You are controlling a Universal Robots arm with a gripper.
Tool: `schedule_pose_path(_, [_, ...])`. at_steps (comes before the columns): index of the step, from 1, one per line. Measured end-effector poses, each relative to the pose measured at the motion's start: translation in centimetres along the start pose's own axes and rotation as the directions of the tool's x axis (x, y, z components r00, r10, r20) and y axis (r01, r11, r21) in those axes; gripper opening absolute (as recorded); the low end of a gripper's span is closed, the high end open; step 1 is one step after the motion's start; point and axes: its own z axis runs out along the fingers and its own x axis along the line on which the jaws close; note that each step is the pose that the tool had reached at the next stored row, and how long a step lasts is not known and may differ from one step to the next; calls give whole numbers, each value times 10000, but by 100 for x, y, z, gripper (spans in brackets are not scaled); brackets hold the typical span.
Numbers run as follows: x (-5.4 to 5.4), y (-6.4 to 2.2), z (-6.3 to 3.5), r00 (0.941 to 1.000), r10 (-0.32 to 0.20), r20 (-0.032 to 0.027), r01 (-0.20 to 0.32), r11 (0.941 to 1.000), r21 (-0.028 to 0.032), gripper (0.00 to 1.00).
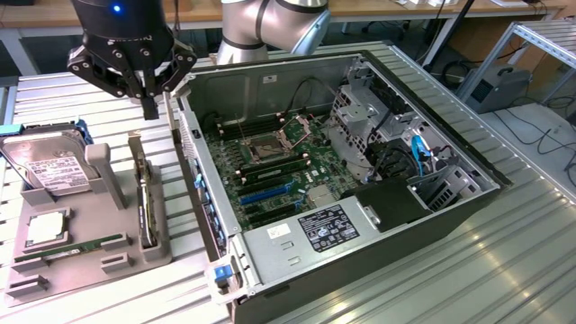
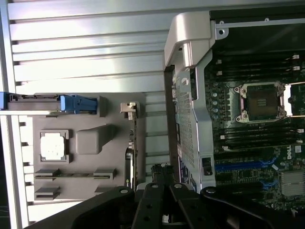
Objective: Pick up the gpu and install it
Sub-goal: 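Reach for the gpu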
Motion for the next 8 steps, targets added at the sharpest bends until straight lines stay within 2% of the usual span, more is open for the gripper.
schedule_pose_path(8, [35, -3, 1, 10000, 0, 0, 0, 10000, 0, 11])
